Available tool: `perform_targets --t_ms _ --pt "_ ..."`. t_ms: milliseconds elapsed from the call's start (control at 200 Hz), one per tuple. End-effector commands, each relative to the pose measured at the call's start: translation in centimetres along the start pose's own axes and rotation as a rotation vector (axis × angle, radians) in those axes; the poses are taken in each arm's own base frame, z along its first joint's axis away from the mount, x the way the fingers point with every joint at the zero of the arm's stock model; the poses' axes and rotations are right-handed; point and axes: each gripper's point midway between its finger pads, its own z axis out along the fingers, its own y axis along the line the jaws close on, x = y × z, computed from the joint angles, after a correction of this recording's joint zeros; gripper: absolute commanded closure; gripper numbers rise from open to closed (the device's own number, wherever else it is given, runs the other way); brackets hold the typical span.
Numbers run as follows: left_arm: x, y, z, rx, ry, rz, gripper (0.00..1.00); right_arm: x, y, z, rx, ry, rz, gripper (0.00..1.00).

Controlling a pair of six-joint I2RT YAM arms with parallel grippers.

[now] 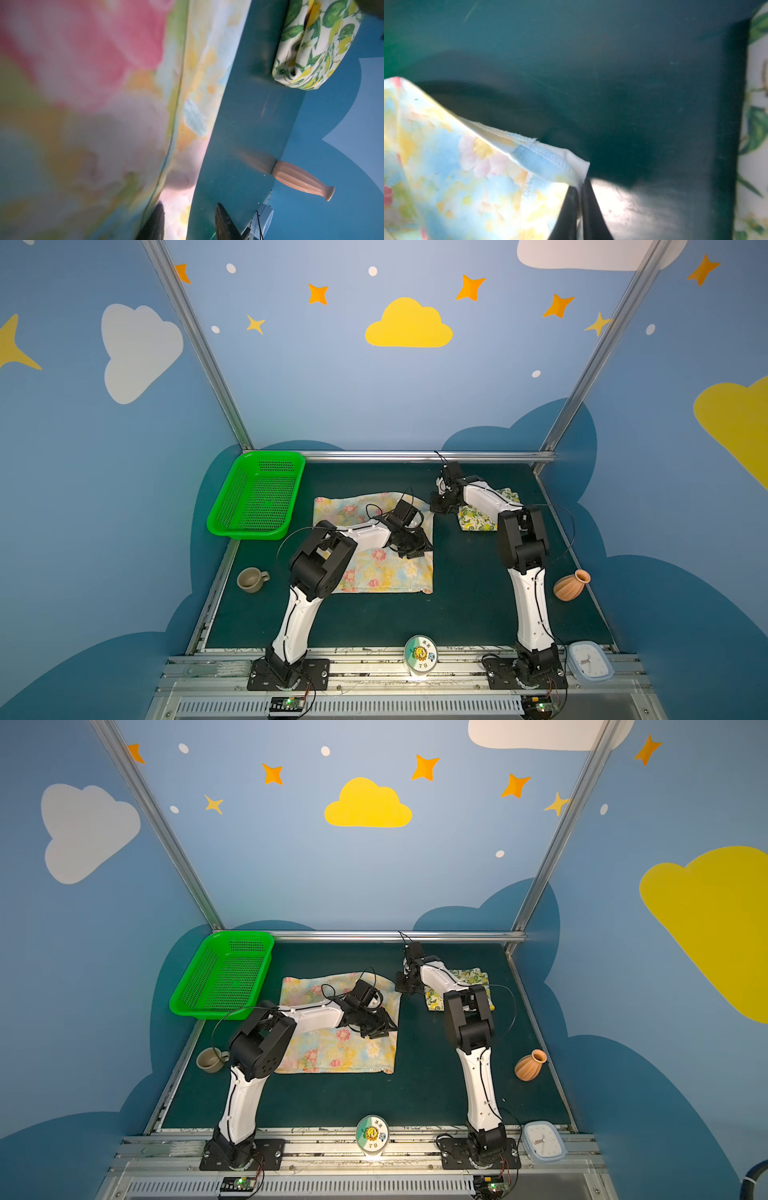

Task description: Fold and stack the skirts

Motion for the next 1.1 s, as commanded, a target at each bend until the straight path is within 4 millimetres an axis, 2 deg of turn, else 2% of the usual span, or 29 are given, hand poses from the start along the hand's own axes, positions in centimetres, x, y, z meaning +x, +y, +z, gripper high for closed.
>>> perform_targets --t_ms 0,255,506,561,691,836,941,1001,1096 --pt "2.4 4.1 0.6 -0.116 0.061 -0.066 0.59 -0.6 -1.1 0.0 0.054 -0.004 -0.02 0.93" --pt "2.9 4.8 0.5 -0.119 0.064 -0.074 0.6 -3.4 -1.5 -1.2 0.076 -0.06 -0.082 0.95" --pt "3.4 5.3 0.5 -0.126 0.07 -0.078 0.6 -5.8 -1.3 -2.0 0.084 -0.122 -0.229 0.94" --pt "3.5 5.5 0.5 -0.126 0.072 -0.083 0.6 -6.2 -1.2 -2.1 0.085 -0.139 -0.264 0.92" --pt "3.5 5.4 0.4 -0.123 0.07 -0.078 0.6 -7.5 -0.9 -2.4 0.075 -0.19 -0.312 0.74" --pt "3.5 5.2 0.4 -0.121 0.07 -0.076 0.61 -9.2 -1.4 -2.8 0.118 -0.261 -0.332 0.73" --pt "3.2 4.9 0.2 -0.115 0.06 -0.072 0.61 -8.6 -0.7 -3.2 0.076 -0.246 -0.322 0.7" --pt "3.1 4.6 0.2 -0.107 0.058 -0.067 0.61 -7.7 -0.3 -3.1 0.039 -0.222 -0.32 0.67" --pt "3.0 4.5 0.2 -0.105 0.057 -0.066 0.61 -6.1 -0.7 -2.6 0.027 -0.189 -0.261 0.63"
